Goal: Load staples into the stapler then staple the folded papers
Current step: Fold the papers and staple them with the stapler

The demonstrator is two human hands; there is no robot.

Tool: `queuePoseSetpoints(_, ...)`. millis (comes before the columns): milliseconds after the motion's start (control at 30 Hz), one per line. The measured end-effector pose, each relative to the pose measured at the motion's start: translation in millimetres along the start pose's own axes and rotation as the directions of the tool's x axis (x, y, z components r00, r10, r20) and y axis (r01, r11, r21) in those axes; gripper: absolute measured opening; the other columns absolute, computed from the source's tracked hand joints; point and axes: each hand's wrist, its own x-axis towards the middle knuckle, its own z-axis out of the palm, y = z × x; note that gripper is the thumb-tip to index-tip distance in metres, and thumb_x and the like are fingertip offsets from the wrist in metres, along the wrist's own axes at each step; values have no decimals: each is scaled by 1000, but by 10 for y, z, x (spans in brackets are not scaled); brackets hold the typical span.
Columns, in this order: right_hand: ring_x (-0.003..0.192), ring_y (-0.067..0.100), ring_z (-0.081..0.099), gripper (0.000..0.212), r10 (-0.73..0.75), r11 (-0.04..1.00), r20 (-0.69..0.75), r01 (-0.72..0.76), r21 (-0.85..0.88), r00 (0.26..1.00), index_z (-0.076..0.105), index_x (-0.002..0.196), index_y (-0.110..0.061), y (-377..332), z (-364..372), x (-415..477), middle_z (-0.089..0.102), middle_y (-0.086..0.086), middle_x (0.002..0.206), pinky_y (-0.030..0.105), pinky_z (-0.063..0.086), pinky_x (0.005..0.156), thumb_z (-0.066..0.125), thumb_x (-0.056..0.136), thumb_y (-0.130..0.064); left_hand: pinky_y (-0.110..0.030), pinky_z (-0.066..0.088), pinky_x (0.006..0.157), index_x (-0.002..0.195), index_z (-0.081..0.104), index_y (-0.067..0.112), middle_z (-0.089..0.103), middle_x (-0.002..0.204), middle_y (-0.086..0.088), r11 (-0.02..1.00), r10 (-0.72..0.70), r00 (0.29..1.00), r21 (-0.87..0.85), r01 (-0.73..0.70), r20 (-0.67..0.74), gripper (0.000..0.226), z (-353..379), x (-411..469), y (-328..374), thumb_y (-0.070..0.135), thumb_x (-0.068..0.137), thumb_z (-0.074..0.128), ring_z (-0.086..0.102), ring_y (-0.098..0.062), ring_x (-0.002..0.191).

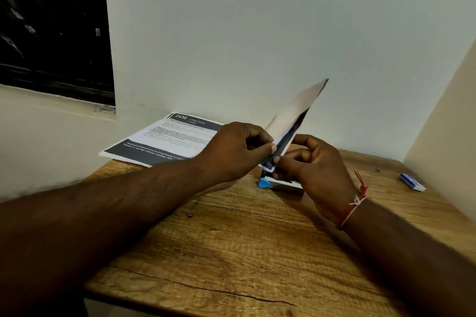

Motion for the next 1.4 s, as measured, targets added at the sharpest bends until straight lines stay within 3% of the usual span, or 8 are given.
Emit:
queuePoseSetpoints(100, 82, 36, 83, 38, -13, 1000, 15, 13, -6, 1000, 71, 123, -13, 45, -13, 28, 78, 27, 90, 40, 71, 78, 83, 92, 5, -8, 49, 70, 94, 85, 23, 83, 84, 9, 1000, 9, 1000, -13, -9, 17, 11, 7, -12, 8, 21, 104, 81, 75, 2, 77)
queuePoseSetpoints(200, 84, 42, 83, 38, 13, 988, 7, -14, 155, 1000, 73, 125, -9, 66, -28, 51, 78, 25, 89, 51, 70, 85, 80, 92, 9, -25, 57, 79, 99, 85, 23, 84, 93, 1, 995, -45, 998, -93, 41, -45, 19, 6, 10, -11, 35, 109, 75, 78, -13, 90)
queuePoseSetpoints(300, 85, 36, 83, 40, 65, 910, -3, -58, 410, 998, 69, 130, -2, 47, -33, 80, 79, 16, 85, 48, 71, 84, 71, 94, 14, -10, 50, 74, 109, 83, 22, 79, 95, 10, 977, -173, 966, -161, 143, -192, 16, -43, 64, -61, 35, 109, 74, 70, 9, 84)
queuePoseSetpoints(433, 116, 49, 77, 42, 51, 820, 9, -48, 570, 999, 62, 140, 3, 43, -97, 125, 78, 24, 108, 46, 70, 88, 59, 101, 17, -22, 55, 84, 116, 78, 22, 79, 109, 6, 930, -322, 895, -278, 240, -308, 12, -156, 133, -172, 28, 105, 78, 73, -6, 99)
queuePoseSetpoints(567, 120, 51, 75, 43, 45, 788, 45, -64, 612, 998, 60, 144, 1, 37, -135, 129, 71, 33, 137, 41, 69, 86, 55, 103, 15, -40, 63, 85, 109, 78, 18, 78, 98, -2, 880, -369, 895, -405, 248, -253, 9, -156, 146, -247, 21, 102, 82, 74, -17, 91)
queuePoseSetpoints(833, 140, 61, 57, 49, 39, 811, 126, -105, 576, 991, 61, 146, -6, 87, -122, 134, 55, 42, 149, 41, 68, 86, 56, 102, 15, -33, 64, 81, 115, 79, 2, 80, 96, -9, 779, -390, 913, -571, 258, -120, 19, -129, 135, -235, 18, 106, 79, 76, -16, 85)
queuePoseSetpoints(1067, 120, 49, 76, 45, 64, 803, 166, -149, 577, 984, 61, 144, -7, -10, -108, 64, 74, 24, 139, 36, 70, 81, 51, 105, 13, -40, 69, 93, 118, 77, 9, 84, 106, -12, 696, -438, 893, -669, 260, -109, 11, -181, 173, -263, 14, 108, 76, 82, -22, 95)
queuePoseSetpoints(1400, 94, 37, 84, 35, 114, 797, 136, -172, 579, 984, 67, 132, -4, -98, -67, 10, 83, 17, 113, 33, 70, 76, 52, 104, 10, -42, 69, 99, 132, 79, 11, 86, 115, -16, 713, -389, 911, -671, 204, -135, 24, -206, 170, -225, 5, 111, 68, 83, -24, 99)
